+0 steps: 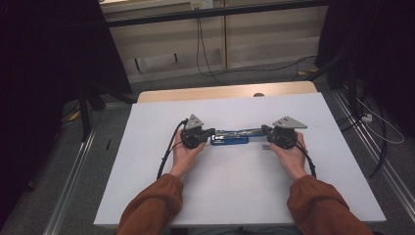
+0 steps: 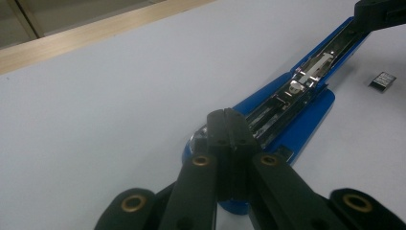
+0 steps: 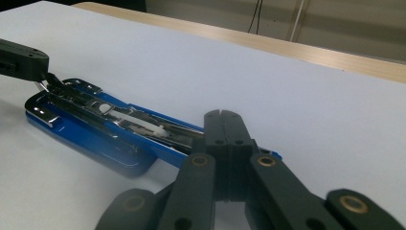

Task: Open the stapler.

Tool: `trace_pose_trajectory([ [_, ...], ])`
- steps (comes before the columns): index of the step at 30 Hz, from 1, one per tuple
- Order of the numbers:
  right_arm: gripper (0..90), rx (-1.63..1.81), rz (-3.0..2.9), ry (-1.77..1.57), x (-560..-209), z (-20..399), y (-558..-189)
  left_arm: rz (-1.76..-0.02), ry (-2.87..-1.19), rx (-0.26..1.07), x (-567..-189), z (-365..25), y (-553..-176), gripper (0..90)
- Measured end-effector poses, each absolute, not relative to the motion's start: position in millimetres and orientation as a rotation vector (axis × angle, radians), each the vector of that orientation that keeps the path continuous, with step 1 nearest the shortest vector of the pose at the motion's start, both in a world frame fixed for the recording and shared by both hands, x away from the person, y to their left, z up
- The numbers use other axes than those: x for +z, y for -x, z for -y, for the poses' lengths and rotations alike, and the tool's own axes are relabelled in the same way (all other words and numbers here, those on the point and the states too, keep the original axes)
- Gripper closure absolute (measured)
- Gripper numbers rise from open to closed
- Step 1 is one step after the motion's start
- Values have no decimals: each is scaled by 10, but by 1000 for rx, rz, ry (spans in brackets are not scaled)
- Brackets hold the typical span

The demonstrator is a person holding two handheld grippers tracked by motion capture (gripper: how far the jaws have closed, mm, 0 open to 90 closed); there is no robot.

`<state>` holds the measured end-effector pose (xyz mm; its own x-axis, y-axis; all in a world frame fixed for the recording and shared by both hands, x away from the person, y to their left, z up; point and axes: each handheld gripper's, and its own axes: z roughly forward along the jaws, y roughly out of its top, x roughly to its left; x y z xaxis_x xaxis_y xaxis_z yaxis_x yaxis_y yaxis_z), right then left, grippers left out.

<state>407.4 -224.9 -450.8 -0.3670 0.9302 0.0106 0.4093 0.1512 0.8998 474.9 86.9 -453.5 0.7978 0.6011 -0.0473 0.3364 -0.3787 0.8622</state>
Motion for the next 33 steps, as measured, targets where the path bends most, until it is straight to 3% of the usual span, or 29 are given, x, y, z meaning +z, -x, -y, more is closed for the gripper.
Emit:
trace_pose_trajectory([
  [25,862,1250,-1854,-1296,-4515,2318,-4086,-722,-1942,287,-4479,-899,-4765,897],
  [33,765,1299,-1827,-1279,-4482,2325,-4081,-759,-1861,321,-4358,-956,-4726,729],
])
